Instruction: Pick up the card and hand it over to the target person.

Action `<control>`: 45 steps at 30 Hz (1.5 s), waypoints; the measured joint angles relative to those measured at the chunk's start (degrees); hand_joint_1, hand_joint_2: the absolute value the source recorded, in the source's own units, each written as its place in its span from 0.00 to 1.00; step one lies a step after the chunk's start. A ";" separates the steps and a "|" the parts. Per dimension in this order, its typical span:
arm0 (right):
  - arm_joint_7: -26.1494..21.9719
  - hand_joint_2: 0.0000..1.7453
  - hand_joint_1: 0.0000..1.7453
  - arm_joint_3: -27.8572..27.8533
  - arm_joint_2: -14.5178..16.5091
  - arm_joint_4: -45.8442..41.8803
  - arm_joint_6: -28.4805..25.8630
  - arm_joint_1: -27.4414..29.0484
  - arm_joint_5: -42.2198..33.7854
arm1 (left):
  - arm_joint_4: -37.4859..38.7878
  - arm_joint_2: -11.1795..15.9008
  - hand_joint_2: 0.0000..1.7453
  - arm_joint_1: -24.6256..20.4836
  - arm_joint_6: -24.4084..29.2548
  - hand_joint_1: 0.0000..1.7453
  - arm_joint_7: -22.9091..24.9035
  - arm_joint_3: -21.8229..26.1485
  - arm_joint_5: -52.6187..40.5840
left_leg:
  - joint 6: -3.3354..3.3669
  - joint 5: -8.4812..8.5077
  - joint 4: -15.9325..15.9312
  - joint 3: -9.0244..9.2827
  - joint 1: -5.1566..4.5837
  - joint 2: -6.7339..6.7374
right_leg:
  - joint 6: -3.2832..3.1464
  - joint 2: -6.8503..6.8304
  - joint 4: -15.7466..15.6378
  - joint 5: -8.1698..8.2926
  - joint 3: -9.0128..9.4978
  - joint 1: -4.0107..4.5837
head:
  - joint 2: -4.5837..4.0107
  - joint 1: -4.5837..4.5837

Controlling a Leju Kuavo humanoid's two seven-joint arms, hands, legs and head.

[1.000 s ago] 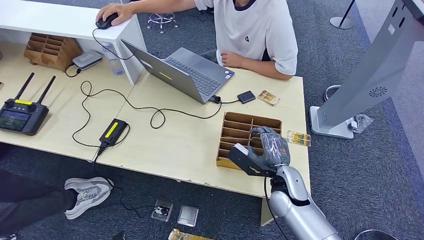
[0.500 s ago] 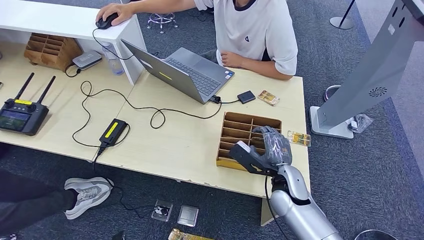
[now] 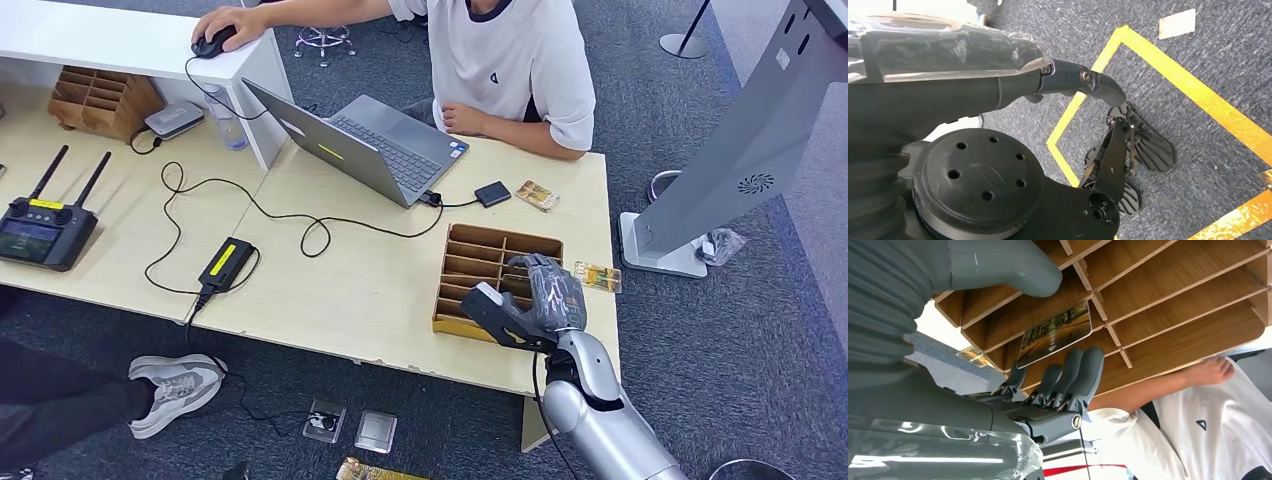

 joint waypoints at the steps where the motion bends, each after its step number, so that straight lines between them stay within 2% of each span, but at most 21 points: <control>1: 0.01 1.00 0.63 -0.02 -0.01 -0.01 0.01 0.00 -0.01 | -0.01 0.00 1.00 0.00 0.01 0.00 0.00 -0.01 -0.01 | -0.01 0.03 -0.03 0.00 0.00 0.00 | 0.00 0.01 -0.04 0.03 0.00 0.00 | 0.00 0.00; 4: -0.09 1.00 0.77 -0.22 0.03 0.19 -0.06 0.00 0.02 | -0.05 -0.01 1.00 0.00 0.07 0.00 -0.07 -0.09 -0.01 | -0.05 0.23 -0.22 -0.08 0.04 0.02 | -0.03 0.07 -0.25 0.25 -0.06 0.04 | 0.00 0.00; 7: -0.25 1.00 0.85 -0.39 0.12 0.45 -0.15 -0.05 0.05 | -0.09 0.01 1.00 0.00 0.07 0.00 -0.14 -0.16 0.01 | -0.03 0.15 -0.15 -0.06 0.03 0.01 | -0.02 0.04 -0.18 0.16 -0.04 0.03 | 0.00 0.00; 20: -2.94 1.00 0.98 -0.80 1.27 2.54 -2.92 -0.80 0.28 | -0.01 -0.06 1.00 -0.01 0.49 0.00 -0.78 -0.46 0.52 | 0.00 -0.03 0.02 0.04 -0.01 0.01 | -0.01 0.00 0.02 -0.03 0.03 0.00 | 0.00 0.00; 23: -3.36 1.00 0.99 -1.50 0.71 -0.55 -5.06 -1.03 0.27 | 0.00 -0.13 1.00 -0.01 0.56 0.00 -1.08 -0.50 0.79 | -0.01 0.01 0.00 0.00 0.00 0.05 | -0.01 0.05 0.01 0.02 -0.03 0.00 | 0.00 0.00; 31: -0.87 1.00 1.00 -6.49 -4.39 -19.22 -9.35 1.12 2.07 | 0.05 -0.27 1.00 -0.03 0.68 0.00 -1.31 -1.02 1.14 | 0.01 -0.02 0.13 -0.16 -0.03 -0.06 | 0.02 -0.06 0.12 -0.04 -0.14 -0.02 | 0.00 0.00; 36: 0.81 1.00 0.99 -8.85 -6.48 -27.46 -10.30 3.25 3.98 | 0.08 -0.08 1.00 -0.08 0.08 0.00 -1.27 -1.68 0.74 | 0.02 -0.01 0.14 -0.17 -0.02 -0.17 | 0.02 -0.17 0.08 -0.05 -0.11 -0.01 | 0.00 0.00; 41: 2.09 1.00 0.99 -9.51 -7.31 -31.21 -10.42 4.74 5.54 | 0.15 0.05 1.00 -0.10 -0.35 0.00 -1.16 -2.09 0.40 | 0.00 0.02 0.08 -0.12 -0.01 -0.18 | 0.00 -0.17 0.03 -0.03 -0.08 -0.01 | 0.00 0.00; 45: 2.37 1.00 1.00 -9.08 -6.51 -29.52 -9.51 4.90 5.77 | 0.25 -0.06 1.00 -0.14 -0.02 0.00 -0.98 -2.04 0.55 | 0.00 -0.01 0.07 -0.05 -0.01 -0.13 | 0.00 -0.12 0.03 -0.04 -0.03 -0.01 | 0.00 0.00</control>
